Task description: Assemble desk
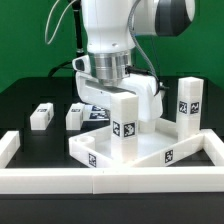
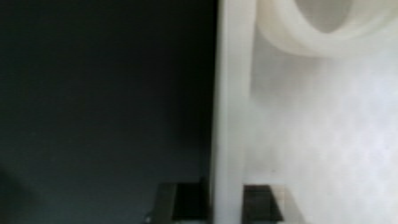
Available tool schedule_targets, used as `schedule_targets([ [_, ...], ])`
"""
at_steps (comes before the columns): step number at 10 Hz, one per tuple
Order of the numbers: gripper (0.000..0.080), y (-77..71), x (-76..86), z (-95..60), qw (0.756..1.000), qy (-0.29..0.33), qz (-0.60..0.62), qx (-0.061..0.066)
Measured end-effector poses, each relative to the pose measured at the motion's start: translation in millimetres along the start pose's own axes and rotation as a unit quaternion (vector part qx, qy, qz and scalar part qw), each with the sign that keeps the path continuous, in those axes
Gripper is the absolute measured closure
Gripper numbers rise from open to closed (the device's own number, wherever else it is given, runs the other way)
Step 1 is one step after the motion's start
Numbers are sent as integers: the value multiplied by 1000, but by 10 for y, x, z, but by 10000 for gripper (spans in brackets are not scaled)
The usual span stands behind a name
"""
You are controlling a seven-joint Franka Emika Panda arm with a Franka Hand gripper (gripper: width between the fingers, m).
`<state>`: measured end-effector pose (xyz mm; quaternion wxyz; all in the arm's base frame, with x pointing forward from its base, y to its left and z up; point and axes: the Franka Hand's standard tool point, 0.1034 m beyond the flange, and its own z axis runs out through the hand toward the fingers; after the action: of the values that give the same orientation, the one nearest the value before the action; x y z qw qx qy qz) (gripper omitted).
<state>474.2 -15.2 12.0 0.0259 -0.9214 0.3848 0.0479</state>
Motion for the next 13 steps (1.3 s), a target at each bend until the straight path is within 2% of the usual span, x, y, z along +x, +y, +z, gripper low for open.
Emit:
schedule_targets([
  [1,734,15,44,-15,999,5,-50,-1],
  [3,737,-80,209,-111,981,-6,-193,-2],
  [5,736,-255,385,-150,943,5,-332,1],
  [6,736,-267,403,-137,926,7,-377,2],
  [9,736,-209,421,-124,895,4,-446,-9],
  [10,736,-197,444,-131,874,2,-485,-13],
  [11,736,-232,531,-176,855,4,-519,-18],
  [13,736,-396,770,-281,801,1,-598,-35],
])
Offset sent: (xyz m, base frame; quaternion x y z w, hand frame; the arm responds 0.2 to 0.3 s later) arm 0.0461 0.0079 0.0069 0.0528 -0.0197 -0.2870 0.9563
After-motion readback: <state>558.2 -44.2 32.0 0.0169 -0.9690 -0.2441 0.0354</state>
